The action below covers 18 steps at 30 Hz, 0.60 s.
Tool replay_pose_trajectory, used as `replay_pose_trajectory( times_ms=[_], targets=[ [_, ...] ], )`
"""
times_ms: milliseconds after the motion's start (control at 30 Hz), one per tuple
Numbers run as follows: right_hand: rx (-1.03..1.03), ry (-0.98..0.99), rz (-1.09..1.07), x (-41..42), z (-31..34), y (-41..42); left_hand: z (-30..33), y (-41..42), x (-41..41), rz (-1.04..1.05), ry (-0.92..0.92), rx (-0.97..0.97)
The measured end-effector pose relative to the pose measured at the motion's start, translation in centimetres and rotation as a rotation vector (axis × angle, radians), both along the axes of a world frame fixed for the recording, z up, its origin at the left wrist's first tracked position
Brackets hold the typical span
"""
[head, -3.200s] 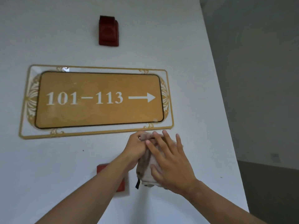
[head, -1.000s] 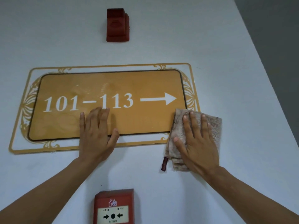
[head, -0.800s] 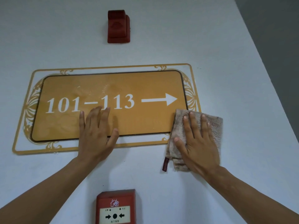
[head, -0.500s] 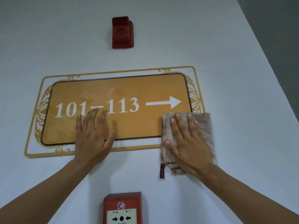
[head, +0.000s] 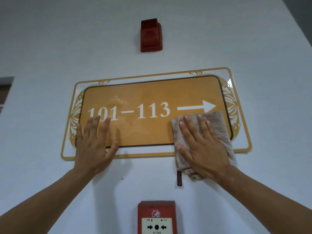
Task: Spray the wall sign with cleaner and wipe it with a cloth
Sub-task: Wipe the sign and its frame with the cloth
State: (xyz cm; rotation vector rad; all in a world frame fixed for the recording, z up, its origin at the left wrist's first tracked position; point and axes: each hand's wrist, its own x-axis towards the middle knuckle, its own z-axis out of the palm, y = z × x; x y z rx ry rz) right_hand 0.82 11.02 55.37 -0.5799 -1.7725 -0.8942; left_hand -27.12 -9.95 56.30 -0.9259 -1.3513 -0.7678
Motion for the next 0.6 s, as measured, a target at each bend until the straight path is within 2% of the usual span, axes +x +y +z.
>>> replay_pose_trajectory(
  times_ms=[367,600],
  targets=[
    [0.072,-0.05,0.03,-7.4,0.8,-4.1,-0.7,-4.9,-6.8,0.088,-0.073,-0.026],
    [0.065,-0.037,-0.02,-8.1,0.8,-4.6,-1.2,-6.0,-10.8,0.07,-0.151,-0.038]
  ],
)
